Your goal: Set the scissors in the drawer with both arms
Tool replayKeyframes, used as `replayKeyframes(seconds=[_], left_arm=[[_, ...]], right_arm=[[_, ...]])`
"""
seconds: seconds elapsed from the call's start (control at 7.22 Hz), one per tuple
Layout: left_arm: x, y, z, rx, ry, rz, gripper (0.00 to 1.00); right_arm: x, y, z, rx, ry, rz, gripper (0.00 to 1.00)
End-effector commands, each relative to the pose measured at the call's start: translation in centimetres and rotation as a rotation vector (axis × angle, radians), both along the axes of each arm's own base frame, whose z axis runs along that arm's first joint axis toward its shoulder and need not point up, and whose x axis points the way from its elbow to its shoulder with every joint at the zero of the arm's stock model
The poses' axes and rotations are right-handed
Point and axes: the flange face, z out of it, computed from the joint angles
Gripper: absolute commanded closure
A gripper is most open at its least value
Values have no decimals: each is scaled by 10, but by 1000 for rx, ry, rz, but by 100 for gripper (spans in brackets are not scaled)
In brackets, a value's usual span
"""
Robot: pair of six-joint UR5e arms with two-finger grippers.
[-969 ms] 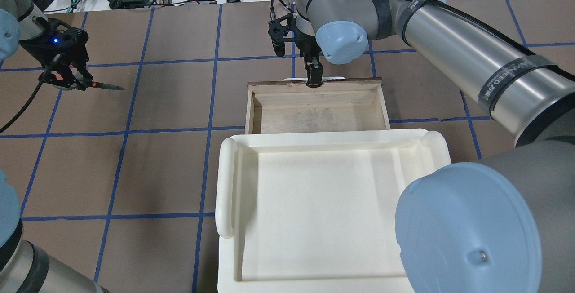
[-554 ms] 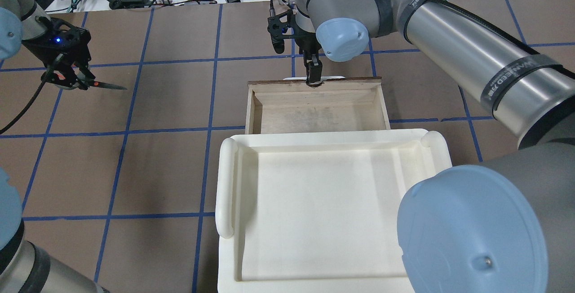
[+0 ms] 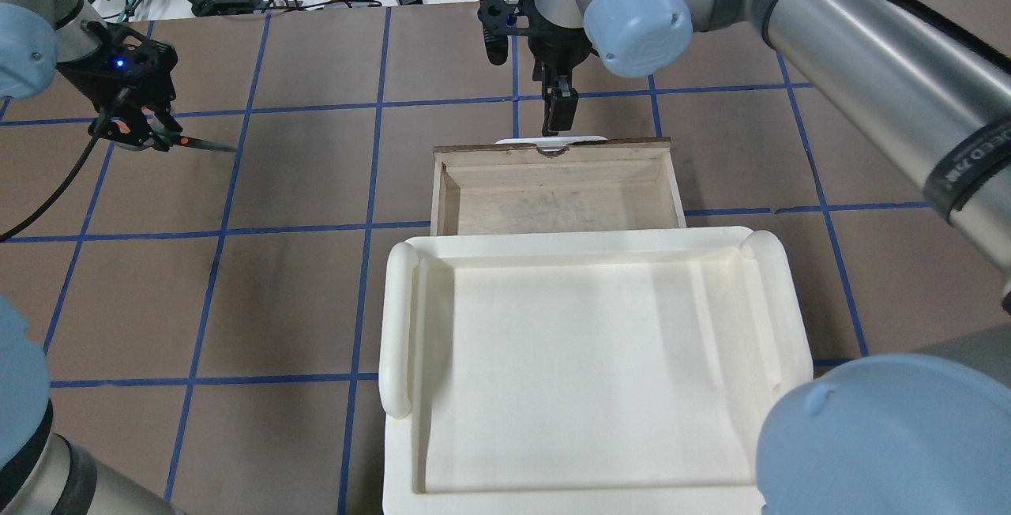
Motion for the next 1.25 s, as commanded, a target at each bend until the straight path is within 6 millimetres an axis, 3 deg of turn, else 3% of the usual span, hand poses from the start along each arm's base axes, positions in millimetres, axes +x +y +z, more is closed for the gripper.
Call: replayKeyframes(seconds=[0.0,0.14,0.42,0.69,0.83,0.97,1.11], left_arm=[[-43,0,14,-11,-6,18,100],[-67,-3,13,-15,9,45,100],[-144,3,24,-27,11,74,100],[-210,15,35,-36,15,143,100],[-250,26,43,-47,39,159,100],[-274,35,47,-44,50,172,100],[-305,48,59,-51,104,179,100]], right_arm=[[-29,10,43,-21,-8,-42,0],[-52,22,64,18,-2,-76,0],[-96,54,108,74,10,-142,0],[-120,95,156,69,29,-215,0],[-140,102,169,52,37,-257,0],[-149,111,172,81,72,-283,0],[-147,123,181,91,76,-367,0]])
